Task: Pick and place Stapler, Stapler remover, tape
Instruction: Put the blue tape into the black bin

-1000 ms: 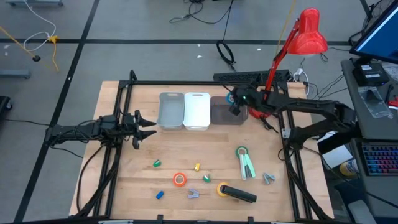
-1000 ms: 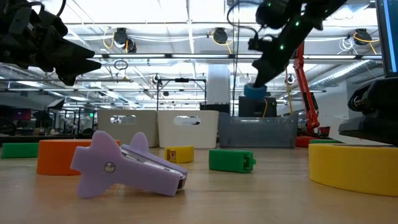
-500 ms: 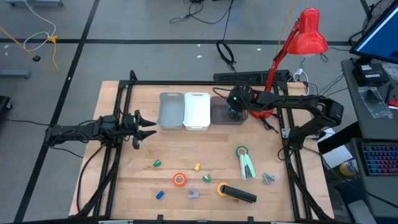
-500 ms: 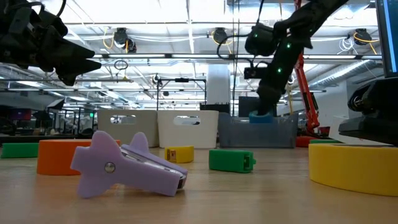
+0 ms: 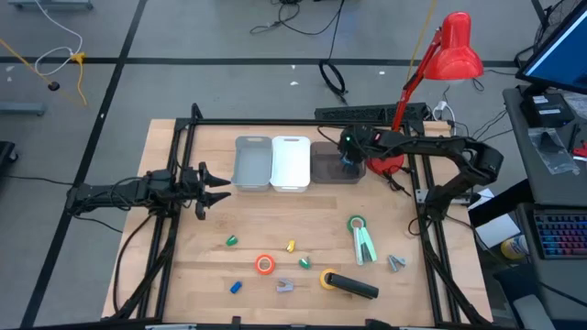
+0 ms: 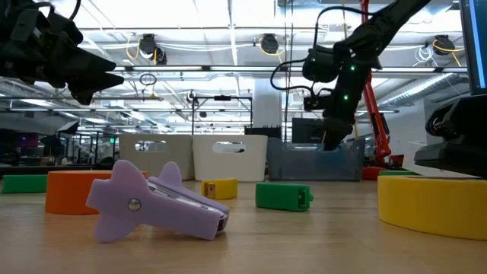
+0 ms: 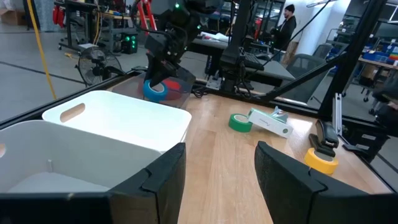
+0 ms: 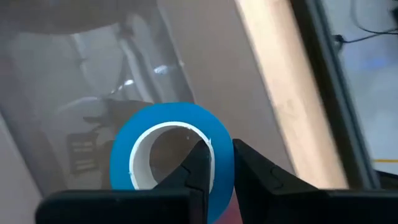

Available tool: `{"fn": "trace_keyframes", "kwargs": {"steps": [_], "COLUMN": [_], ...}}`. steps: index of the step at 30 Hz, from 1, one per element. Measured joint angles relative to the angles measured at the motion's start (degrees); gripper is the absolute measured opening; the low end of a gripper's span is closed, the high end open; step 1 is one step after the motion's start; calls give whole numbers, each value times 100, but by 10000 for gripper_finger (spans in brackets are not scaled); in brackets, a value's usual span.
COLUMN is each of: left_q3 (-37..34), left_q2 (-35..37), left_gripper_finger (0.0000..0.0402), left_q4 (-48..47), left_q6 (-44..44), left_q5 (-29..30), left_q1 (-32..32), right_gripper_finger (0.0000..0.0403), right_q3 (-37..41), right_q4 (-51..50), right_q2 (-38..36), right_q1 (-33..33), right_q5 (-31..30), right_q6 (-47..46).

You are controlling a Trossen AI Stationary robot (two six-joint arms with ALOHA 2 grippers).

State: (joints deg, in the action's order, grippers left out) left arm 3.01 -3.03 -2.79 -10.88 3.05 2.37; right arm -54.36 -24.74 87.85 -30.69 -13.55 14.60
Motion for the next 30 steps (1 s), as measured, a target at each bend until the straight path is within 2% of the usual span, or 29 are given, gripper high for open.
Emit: {"fn": "trace_keyframes", "kwargs": {"steps": [12, 16, 30], "left_q3": [0, 0, 0], "left_q2": [0, -2, 0], "left_gripper_finger": [191, 191, 191], "left_q4": [0, 0, 2], "left_q6": [5, 4, -2], "left_q5": [2, 2, 2], "left_q1": [2, 2, 2], "right_gripper_finger": [40, 51, 85], "right_q3": [453, 456, 456], "right_q4": [690, 697, 764], "right_q2": [-6, -6, -6], "right_q1": [-49, -49, -73], "right_q5": [-22, -326, -287], "right_q6": [157, 188, 417]}}
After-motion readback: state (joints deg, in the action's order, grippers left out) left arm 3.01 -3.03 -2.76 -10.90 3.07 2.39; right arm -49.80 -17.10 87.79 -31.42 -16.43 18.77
